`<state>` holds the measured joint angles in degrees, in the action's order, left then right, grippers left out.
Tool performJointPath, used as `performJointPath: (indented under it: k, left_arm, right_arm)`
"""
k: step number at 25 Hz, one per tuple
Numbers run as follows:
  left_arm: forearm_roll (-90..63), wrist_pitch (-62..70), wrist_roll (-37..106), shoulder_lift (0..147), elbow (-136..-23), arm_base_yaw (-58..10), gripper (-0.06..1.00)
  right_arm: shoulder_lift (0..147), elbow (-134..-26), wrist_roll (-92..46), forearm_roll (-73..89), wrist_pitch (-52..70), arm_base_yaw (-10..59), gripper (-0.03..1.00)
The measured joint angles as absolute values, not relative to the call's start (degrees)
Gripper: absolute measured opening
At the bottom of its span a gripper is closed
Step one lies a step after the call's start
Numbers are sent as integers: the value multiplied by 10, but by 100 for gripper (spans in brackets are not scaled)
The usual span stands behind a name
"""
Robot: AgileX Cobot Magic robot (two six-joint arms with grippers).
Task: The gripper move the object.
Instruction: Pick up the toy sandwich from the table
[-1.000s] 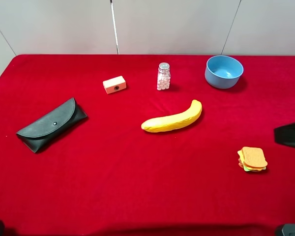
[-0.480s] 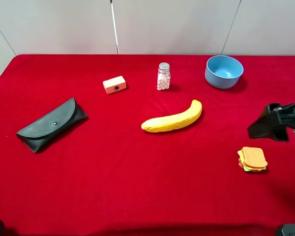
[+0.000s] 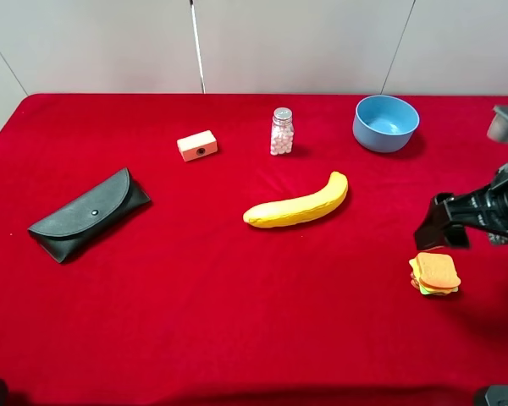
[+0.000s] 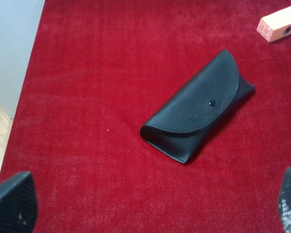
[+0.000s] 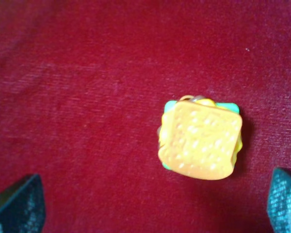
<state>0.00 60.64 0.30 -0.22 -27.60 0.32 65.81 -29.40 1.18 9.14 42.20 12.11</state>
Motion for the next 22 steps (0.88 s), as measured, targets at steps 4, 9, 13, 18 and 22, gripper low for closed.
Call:
performJointPath:
  k: [4, 9, 13, 18, 22]
  left_arm:
    - [0, 606, 3, -2, -276, 3, 99]
    - [0, 606, 3, -2, -276, 3, 99]
    - [0, 606, 3, -2, -276, 3, 99]
    - [0, 606, 3, -2, -276, 3, 99]
    - [0, 606, 3, -2, -276, 3, 99]
  right_arm:
    - [660, -262, 15, 92, 394, 121, 69]
    - [660, -245, 16, 92, 375, 121, 69]
    - [670, -243, 16, 92, 363, 121, 69]
    - [722, -227, 17, 94, 317, 121, 69]
    - [756, -226, 30, 91, 305, 121, 69]
